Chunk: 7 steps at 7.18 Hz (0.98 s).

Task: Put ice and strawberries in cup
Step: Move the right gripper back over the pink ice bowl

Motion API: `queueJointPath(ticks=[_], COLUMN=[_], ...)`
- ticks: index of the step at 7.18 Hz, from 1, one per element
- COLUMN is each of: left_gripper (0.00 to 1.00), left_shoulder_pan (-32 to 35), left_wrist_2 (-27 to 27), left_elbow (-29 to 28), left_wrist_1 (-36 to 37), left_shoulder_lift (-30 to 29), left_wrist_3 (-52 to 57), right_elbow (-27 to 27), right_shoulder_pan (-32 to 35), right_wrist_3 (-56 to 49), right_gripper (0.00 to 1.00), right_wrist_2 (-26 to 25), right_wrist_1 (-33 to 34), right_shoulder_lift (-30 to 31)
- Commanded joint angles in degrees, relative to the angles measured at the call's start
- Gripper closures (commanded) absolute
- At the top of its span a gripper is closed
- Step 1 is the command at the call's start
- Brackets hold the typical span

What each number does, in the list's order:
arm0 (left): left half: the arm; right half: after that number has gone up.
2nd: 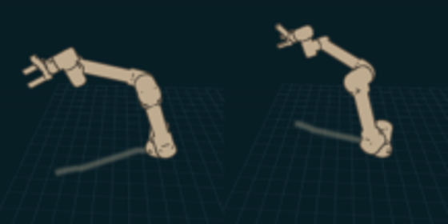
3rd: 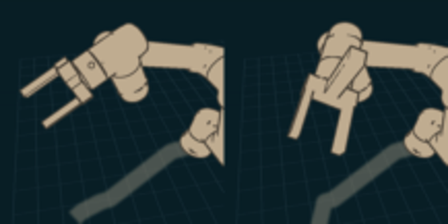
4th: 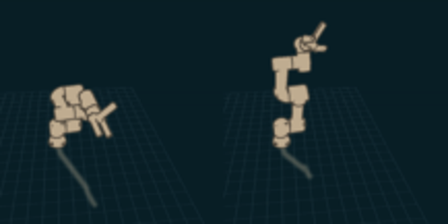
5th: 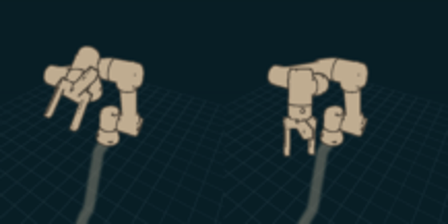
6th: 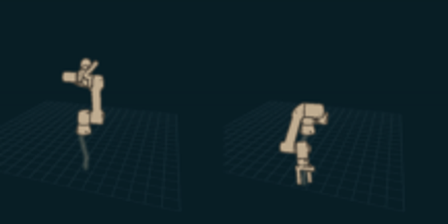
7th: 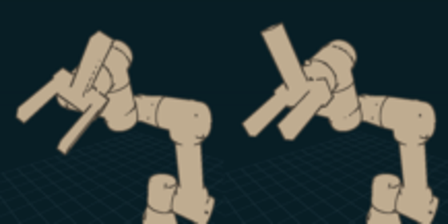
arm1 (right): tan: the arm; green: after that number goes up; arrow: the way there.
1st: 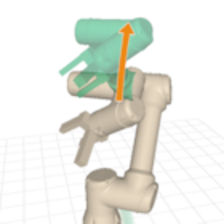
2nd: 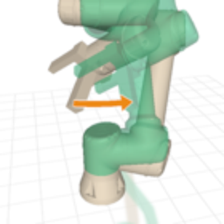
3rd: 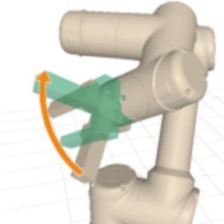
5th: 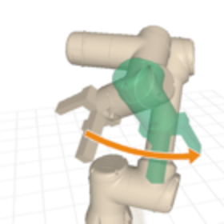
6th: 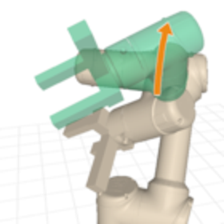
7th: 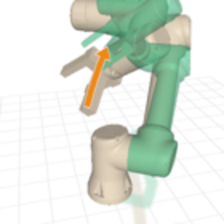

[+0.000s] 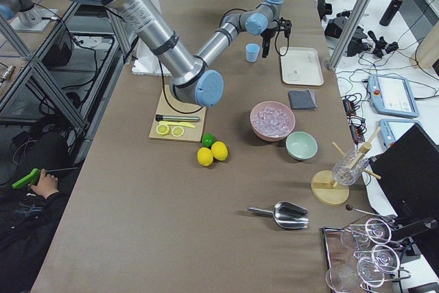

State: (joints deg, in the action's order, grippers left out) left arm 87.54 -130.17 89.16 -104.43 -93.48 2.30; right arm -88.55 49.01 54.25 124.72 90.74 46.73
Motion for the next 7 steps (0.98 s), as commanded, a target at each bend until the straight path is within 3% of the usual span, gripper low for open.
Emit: queueJointPath(ticks=[1,3,4,7], left_gripper=[0.02,0.02,0.02,0.02], left_shoulder_pan=[0.1,0.0,0.0,0.1], left_wrist_2=[-0.1,-0.1,-0.1,-0.1], left_elbow=[0.5,0.5,0.5,0.6], left_wrist_1=[-0.1,-0.1,-0.1,-0.2], left_shoulder_lift=[0.5,0.5,0.5,0.6], left_wrist_3=[0.0,0.0,0.0,0.1], right_elbow=[-5.1,-4.6,-4.1,-1.3], right_shoulder_pan=[9.2,15.8,16.5,13.3], right_wrist_3=[-24.5,-37.9,-38.7,-36.0], right_gripper=[0.01,0.02,0.03,0.10], right_wrist_2=[1.5,8.2,8.2,5.4], right_wrist_1=[6.8,1.5,-0.8,-1.0], right_shoulder_lift=[8.8,19.0,22.0,20.2])
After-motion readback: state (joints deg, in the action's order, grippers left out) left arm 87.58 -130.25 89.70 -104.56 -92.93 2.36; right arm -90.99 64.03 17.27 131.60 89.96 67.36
